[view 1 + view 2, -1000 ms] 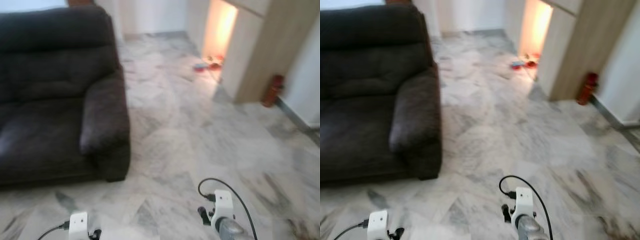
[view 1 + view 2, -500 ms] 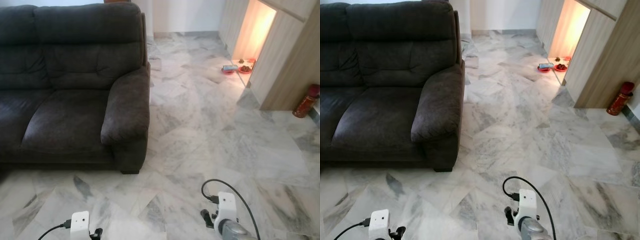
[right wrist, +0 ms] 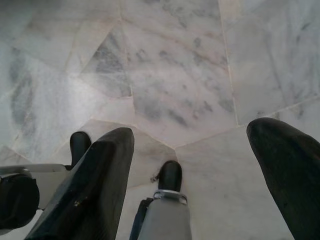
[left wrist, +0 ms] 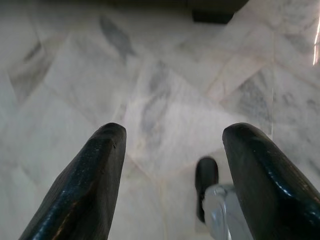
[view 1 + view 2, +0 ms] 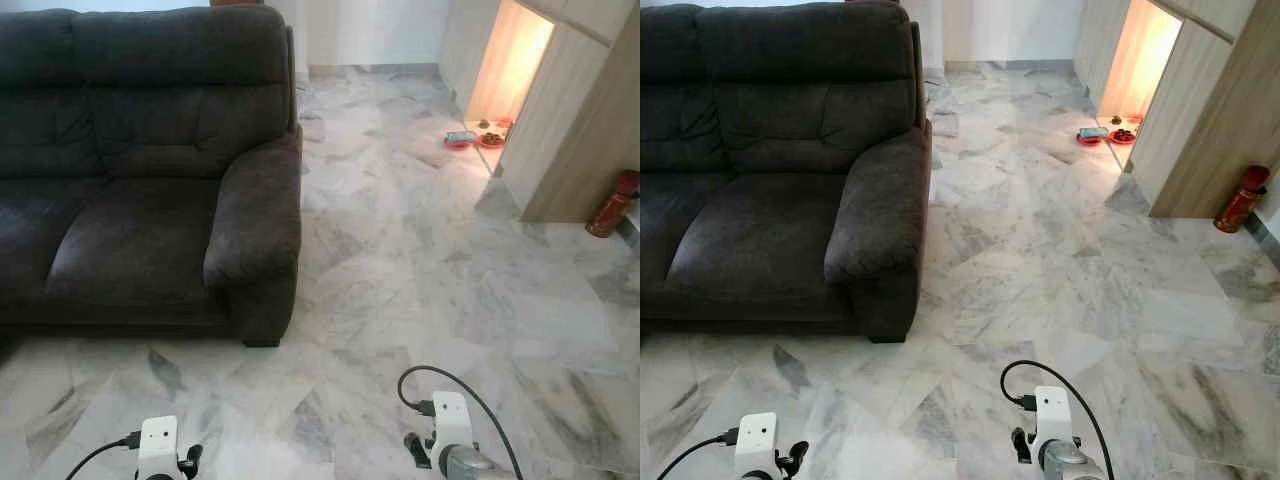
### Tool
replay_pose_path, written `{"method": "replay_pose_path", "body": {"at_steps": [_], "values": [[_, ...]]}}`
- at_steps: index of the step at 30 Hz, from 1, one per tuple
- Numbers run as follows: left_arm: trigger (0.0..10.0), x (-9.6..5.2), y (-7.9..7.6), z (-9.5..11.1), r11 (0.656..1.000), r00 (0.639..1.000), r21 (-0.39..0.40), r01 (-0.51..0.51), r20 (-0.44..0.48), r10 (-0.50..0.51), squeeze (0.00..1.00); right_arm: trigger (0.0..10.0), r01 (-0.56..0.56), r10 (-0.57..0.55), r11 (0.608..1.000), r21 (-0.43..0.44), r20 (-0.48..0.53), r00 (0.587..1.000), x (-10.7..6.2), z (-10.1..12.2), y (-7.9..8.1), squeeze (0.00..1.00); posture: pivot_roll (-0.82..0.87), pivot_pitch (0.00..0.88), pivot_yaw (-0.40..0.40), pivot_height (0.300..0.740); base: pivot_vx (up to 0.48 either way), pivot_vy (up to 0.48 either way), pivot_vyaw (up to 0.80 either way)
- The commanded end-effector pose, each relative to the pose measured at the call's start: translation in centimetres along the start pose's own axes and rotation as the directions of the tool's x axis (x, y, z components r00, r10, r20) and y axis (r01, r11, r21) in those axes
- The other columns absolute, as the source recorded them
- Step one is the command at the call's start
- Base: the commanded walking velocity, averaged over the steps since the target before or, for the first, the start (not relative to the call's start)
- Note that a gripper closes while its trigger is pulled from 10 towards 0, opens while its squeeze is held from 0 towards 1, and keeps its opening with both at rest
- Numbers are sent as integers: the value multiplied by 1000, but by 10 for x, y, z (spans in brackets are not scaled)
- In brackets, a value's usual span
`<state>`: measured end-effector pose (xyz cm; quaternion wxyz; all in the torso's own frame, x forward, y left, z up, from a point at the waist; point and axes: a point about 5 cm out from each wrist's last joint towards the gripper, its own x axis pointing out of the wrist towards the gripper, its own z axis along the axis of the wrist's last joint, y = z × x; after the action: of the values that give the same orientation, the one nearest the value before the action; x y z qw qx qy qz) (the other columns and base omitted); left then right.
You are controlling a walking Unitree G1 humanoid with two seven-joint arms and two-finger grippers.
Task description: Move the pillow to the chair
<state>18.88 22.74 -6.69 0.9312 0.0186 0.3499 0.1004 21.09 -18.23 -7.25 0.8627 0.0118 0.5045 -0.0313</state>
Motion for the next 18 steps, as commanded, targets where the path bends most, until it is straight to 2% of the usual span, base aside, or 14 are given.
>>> {"method": "replay_pose_path", "body": {"at_steps": [1,5,8,9,11,12,14,16,17,18], "values": [[10000,-1,4,3,999,999,41,-4,38,2,0,10000,12,-12,1000,14,2,1000,0,1,0,0,-20,24,22,740,0,0,0],[10000,-2,4,6,999,996,37,-27,89,23,0,10000,13,-15,999,39,63,998,0,5,0,0,-9,25,20,740,0,0,0],[10000,-4,7,10,997,985,26,-78,154,73,0,10000,-5,-31,987,161,221,975,-2,14,1,0,-15,28,23,740,0,0,0],[10000,9,16,66,995,946,26,-101,314,88,0,10000,14,-52,989,145,263,963,-3,17,0,0,-16,28,21,740,0,0,0],[10000,14,23,114,992,896,26,-120,433,98,0,10000,25,-66,990,140,300,952,-5,20,-1,0,-10,28,19,740,0,0,0],[10000,14,28,131,991,869,12,-132,482,110,0,10000,30,-78,989,144,337,938,-6,23,-2,0,-7,28,18,740,0,0,0],[10000,12,30,140,990,848,7,-142,517,118,0,10000,21,-78,988,155,369,926,-7,25,-2,0,-9,27,19,740,0,0,0],[10000,9,31,154,986,801,6,-166,584,132,0,10000,9,-68,989,147,405,912,-8,28,-1,0,-17,26,17,740,0,0,0],[10000,9,31,154,986,801,6,-166,584,132,0,10000,9,-68,989,147,405,912,-8,28,-1,0,-17,26,17,740,0,0,0],[10000,5,32,165,983,759,-1,-183,635,142,0,10000,11,-63,993,120,442,895,-10,31,-2,0,-11,27,16,740,0,0,0]]}}
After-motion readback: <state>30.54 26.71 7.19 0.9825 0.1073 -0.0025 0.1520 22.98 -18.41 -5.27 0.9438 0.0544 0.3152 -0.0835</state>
